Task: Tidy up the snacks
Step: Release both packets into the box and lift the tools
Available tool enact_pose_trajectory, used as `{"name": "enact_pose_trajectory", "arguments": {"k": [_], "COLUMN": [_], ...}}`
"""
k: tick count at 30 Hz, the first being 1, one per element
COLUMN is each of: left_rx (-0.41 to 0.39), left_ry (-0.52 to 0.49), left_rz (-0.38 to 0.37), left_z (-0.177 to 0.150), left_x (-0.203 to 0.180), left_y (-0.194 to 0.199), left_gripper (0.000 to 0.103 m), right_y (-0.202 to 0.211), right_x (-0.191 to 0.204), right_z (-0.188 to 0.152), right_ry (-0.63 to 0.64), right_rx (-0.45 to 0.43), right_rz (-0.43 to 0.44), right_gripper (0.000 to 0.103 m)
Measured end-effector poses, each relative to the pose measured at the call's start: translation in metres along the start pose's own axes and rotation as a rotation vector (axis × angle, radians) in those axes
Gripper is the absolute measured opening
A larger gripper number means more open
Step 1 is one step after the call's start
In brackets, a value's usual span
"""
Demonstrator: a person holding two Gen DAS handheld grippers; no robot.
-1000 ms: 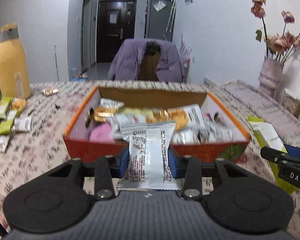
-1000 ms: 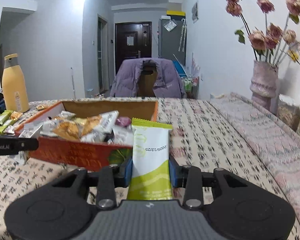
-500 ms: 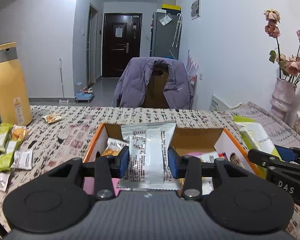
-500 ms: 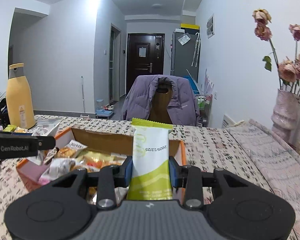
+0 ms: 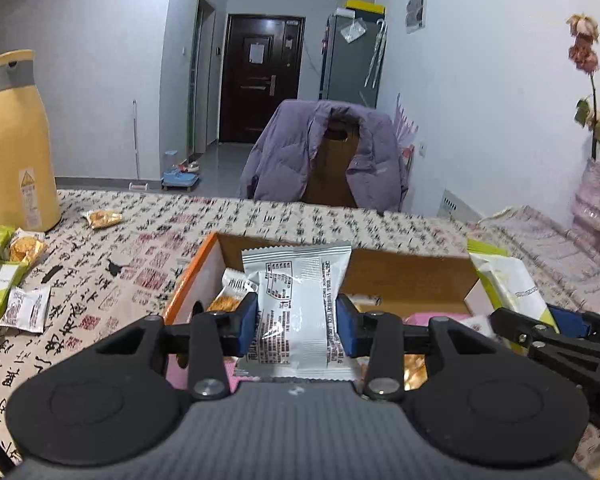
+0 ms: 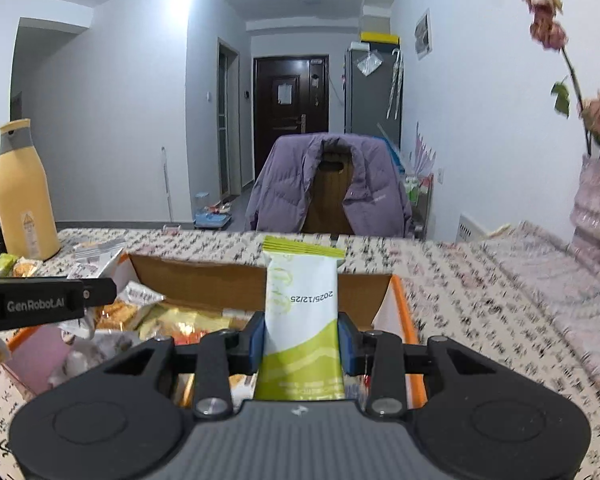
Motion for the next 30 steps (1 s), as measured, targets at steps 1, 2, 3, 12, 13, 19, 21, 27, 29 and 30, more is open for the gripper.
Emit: {"name": "enact_pose_trajectory", "arguments": {"k": [1,2,3,12,13,19,21,27,29,30], "left_rx": [0.000,-0.003,-0.006,-0.065,-0.063,-0.092,-0.097,-0.112,-0.113,-0.114], "left_ry": [0.001,0.002,-0.001,0.012,0.007,-0.015,-0.020,-0.039,-0.045,-0.047], "left_rz": [0.001,0.004,0.002,-0.016,-0.005,-0.009,-0.006,-0.014,-0.014,-0.022], "left_z": [-0.002,-0.003,-0.004,0.002,0.004,0.011,0.010,-0.003,-0.010,-0.015], "left_x": [0.001,0.003,0.003,0.005,0.003,0.000,0.000,0.005,0.007,0.007], "left_y": [-0.001,-0.001,-0.002,0.014,0.016,0.035,0.045,0.082,0.095,0.102], "left_gripper": [0.045,0.048,0.055,0.103,0.103,0.103,0.103,0.103,0.103,0.103], "right_y": [-0.001,-0.002,-0.003,0.004,0.003,0.019,0.028,0.066,0.081,0.087], "right_x": [-0.001,-0.002,-0.003,-0.010,-0.011,-0.013,-0.013,-0.015,-0.016,-0.017], "right_z": [-0.001,-0.002,-0.002,0.000,0.000,0.005,0.006,-0.005,-0.012,-0.016], "right_ry": [-0.005,-0.008,-0.012,-0.051,-0.057,-0.071,-0.075,-0.067,-0.066,-0.065], "right_rx": [0.006,0.012,0.012,-0.009,-0.004,-0.009,-0.015,-0.020,-0.015,-0.012], "right_rz": [0.004,0.009,0.011,0.012,0.008,-0.001,0.004,0.014,0.019,0.021], "right_gripper": [0.038,0.040,0.040,0.103,0.103,0.103,0.103,0.103,0.103,0.103]}}
Point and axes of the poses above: each gripper's, at about its wrist camera, not at the fingertips, and y roughly against the way its jaws point, x to its left, z to its top, the point moved 1 cm from there along -y, roughly the way its jaws point, and after that the axes turned 10 degrees about -y, right-handed, at the moved point
